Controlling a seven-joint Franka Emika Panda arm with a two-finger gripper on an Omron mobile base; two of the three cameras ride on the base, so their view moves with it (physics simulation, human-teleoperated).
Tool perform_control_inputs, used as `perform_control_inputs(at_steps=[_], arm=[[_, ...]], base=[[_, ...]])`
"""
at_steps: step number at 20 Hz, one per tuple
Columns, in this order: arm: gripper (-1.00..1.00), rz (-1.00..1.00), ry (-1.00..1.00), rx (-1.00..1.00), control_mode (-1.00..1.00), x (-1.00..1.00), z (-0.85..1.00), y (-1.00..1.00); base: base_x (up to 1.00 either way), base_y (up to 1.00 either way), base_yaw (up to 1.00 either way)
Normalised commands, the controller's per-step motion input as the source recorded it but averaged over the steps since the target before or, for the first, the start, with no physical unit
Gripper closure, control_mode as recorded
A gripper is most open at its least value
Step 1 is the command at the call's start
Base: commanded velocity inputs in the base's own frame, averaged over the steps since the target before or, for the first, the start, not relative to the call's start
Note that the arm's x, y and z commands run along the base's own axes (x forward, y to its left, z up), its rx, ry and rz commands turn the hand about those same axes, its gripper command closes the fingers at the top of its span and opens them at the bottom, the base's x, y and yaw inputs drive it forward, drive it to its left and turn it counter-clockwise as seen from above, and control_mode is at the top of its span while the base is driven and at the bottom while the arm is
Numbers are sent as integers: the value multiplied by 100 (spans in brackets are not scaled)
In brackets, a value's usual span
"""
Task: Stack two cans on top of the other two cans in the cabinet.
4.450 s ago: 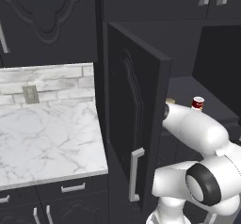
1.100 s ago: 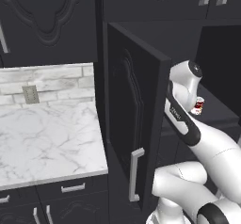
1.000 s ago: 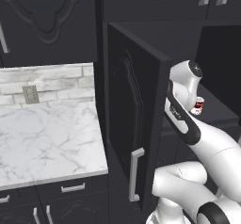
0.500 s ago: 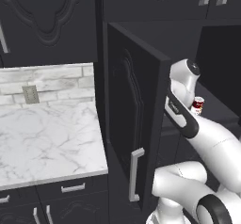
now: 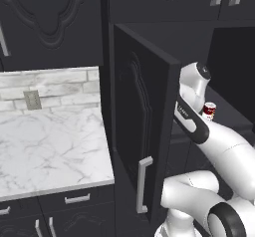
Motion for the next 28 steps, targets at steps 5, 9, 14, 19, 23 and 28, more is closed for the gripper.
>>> perform_control_inputs(at_steps=[5, 9, 14, 19, 23, 28], arm=[[100, 0, 2, 0, -100, 0, -11, 0], [100, 0, 0, 0, -100, 7, -5, 0], [100, 3, 0, 0, -100, 11, 0, 0], [100, 2, 0, 0, -100, 10, 0, 2], [100, 2, 0, 0, -100, 10, 0, 0], [100, 2, 0, 0, -100, 10, -1, 0]], base=[[0, 0, 0], [0, 0, 0], [0, 0, 0], [0, 0, 0], [0, 0, 0], [0, 0, 0]])
